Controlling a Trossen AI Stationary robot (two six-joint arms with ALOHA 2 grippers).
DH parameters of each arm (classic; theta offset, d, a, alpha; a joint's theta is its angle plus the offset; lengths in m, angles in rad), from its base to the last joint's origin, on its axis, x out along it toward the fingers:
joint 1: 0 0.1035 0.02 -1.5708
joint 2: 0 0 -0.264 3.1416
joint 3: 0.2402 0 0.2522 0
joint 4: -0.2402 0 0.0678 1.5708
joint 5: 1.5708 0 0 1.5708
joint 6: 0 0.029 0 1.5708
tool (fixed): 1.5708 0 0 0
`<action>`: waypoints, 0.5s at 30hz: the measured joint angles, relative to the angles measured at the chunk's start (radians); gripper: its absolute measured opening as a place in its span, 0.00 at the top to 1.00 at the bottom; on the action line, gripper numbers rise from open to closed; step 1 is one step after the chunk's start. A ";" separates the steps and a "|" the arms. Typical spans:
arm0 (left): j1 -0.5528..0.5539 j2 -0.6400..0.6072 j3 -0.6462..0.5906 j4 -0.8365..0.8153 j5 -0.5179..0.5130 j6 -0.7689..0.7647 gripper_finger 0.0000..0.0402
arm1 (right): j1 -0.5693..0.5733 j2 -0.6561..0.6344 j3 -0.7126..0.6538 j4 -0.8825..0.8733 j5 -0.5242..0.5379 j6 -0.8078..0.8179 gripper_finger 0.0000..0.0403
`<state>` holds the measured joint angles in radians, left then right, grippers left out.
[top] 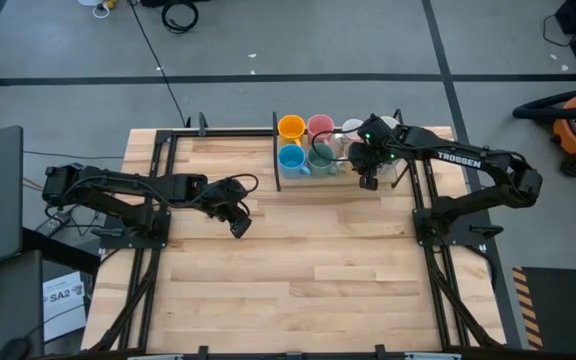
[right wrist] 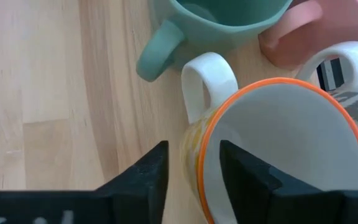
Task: Place coffee mugs
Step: Return to Home Position
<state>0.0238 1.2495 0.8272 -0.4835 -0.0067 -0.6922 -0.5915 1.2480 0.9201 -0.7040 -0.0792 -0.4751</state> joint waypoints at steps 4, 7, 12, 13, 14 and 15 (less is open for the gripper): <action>0.000 0.000 0.000 0.000 0.000 0.000 0.60 | 0.000 0.000 0.000 0.000 0.000 0.000 0.58; 0.000 0.000 0.000 0.000 0.000 0.000 0.60 | 0.000 0.000 0.000 0.000 0.009 0.000 0.55; 0.000 0.000 0.000 0.000 0.000 0.000 0.60 | 0.000 0.000 0.013 -0.016 0.058 0.000 0.54; 0.000 0.000 0.000 0.000 0.000 0.000 0.60 | 0.001 0.000 0.023 -0.016 0.062 0.000 0.54; 0.000 0.000 0.000 0.000 0.000 0.000 0.60 | 0.002 0.000 0.034 -0.017 0.062 0.000 0.54; 0.000 0.000 0.000 0.000 0.000 0.000 0.60 | 0.003 0.000 0.046 -0.024 0.062 0.000 0.54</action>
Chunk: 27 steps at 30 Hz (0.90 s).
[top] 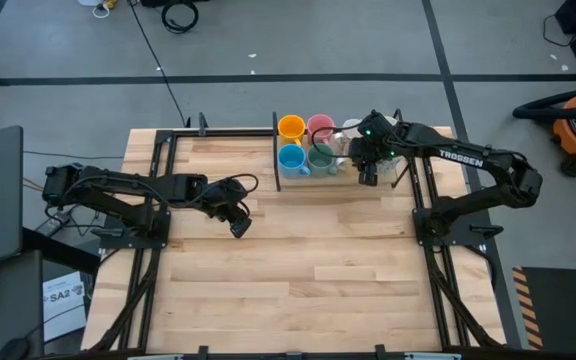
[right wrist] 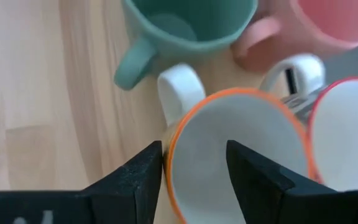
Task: Place coffee mugs
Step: Return to Home Position
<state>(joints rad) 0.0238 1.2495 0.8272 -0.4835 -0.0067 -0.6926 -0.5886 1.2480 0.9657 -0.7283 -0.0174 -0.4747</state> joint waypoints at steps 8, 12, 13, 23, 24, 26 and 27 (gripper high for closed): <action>0.000 0.000 0.000 0.000 0.000 0.000 0.60 | 0.020 0.000 0.126 -0.098 -0.001 0.008 0.54; 0.000 0.000 0.000 0.027 0.000 0.043 0.60 | 0.048 0.000 0.196 -0.169 -0.001 0.042 0.54; 0.000 0.000 0.000 0.046 0.000 0.067 0.60 | 0.054 0.000 0.215 -0.186 -0.002 0.065 0.54; 0.000 -0.142 0.000 0.221 0.000 0.265 0.60 | 0.133 -0.035 0.377 -0.282 -0.106 0.267 0.54; 0.000 -0.169 0.000 0.224 0.000 0.280 0.60 | 0.146 -0.050 0.385 -0.280 -0.112 0.282 0.54; 0.000 -0.233 0.000 0.212 0.000 0.300 0.60 | 0.170 -0.084 0.392 -0.279 -0.115 0.305 0.54; -0.001 -0.267 0.000 0.206 0.000 0.309 0.60 | 0.184 -0.103 0.392 -0.281 -0.115 0.314 0.54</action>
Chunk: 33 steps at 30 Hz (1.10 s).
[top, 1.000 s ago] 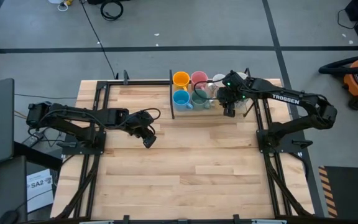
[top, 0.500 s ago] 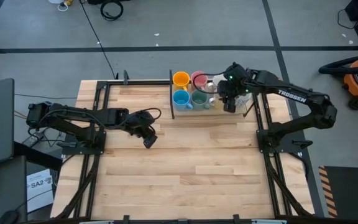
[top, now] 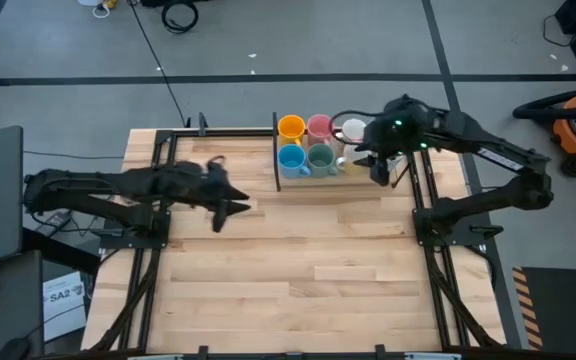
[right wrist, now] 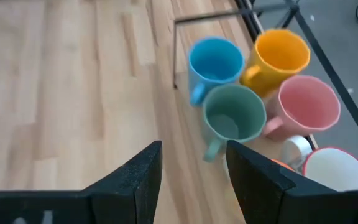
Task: Place coffee mugs
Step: Return to Home Position
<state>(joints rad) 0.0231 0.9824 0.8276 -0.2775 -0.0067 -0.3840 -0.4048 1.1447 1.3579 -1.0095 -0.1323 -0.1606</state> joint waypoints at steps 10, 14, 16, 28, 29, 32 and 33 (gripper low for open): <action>-0.138 -0.345 0.000 -0.268 -0.251 0.102 0.60 | 0.102 -0.217 -0.018 -0.016 0.006 0.144 0.54; -0.232 -0.422 0.000 -0.359 -0.343 0.105 0.60 | 0.134 -0.315 -0.078 -0.014 0.031 0.199 0.54; -0.275 -0.440 0.000 -0.368 -0.361 0.114 0.60 | 0.149 -0.368 -0.124 -0.012 0.063 0.232 0.54; -0.432 -0.447 -0.001 -0.378 -0.507 0.168 0.60 | 0.163 -0.678 -0.484 0.175 0.068 0.308 0.54; -0.439 -0.448 -0.001 -0.378 -0.518 0.166 0.60 | 0.163 -0.700 -0.513 0.196 0.058 0.308 0.54; -0.453 -0.448 -0.001 -0.378 -0.540 0.163 0.60 | 0.163 -0.767 -0.603 0.267 0.037 0.314 0.54; -0.455 -0.448 -0.001 -0.378 -0.542 0.163 0.60 | 0.163 -0.789 -0.632 0.288 0.033 0.318 0.54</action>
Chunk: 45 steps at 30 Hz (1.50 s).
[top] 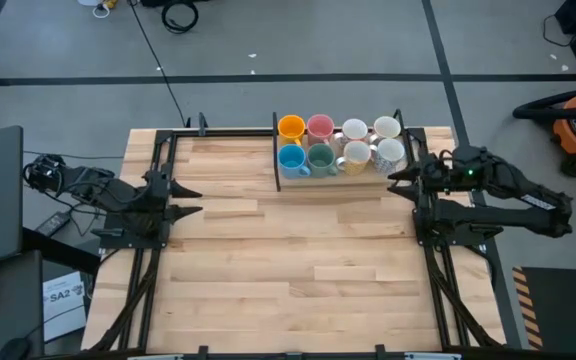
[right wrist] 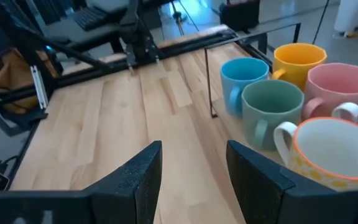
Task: Place coffee mugs
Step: Return to Home Position
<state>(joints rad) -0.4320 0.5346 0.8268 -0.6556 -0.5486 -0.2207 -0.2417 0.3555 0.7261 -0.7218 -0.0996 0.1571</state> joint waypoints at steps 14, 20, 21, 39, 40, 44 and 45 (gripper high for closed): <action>0.000 0.000 0.000 0.000 -0.001 -0.003 0.60 | 0.000 -0.312 -0.265 0.227 -0.044 0.031 0.54; 0.000 -0.007 0.000 -0.025 -0.001 -0.004 0.60 | 0.000 -0.350 -0.289 0.291 -0.044 0.021 0.54; 0.000 -0.009 0.000 -0.024 -0.001 -0.004 0.60 | 0.000 -0.345 -0.300 0.319 -0.044 0.016 0.54; 0.001 -0.074 -0.233 0.274 0.006 0.066 0.60 | -0.001 -0.352 -0.572 0.618 -0.052 0.019 0.54; 0.001 -0.085 -0.264 0.307 0.011 0.072 0.60 | 0.000 -0.352 -0.585 0.633 -0.052 0.018 0.54; 0.001 -0.138 -0.374 0.450 0.038 0.115 0.60 | 0.000 -0.352 -0.624 0.670 -0.051 0.022 0.54; 0.000 -0.154 -0.401 0.478 0.038 0.130 0.60 | 0.000 -0.352 -0.633 0.683 -0.051 0.024 0.54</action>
<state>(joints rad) -0.4316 0.3809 0.4259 -0.1773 -0.5106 -0.0910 -0.2420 0.0032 0.0927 -0.0388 -0.1505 0.1815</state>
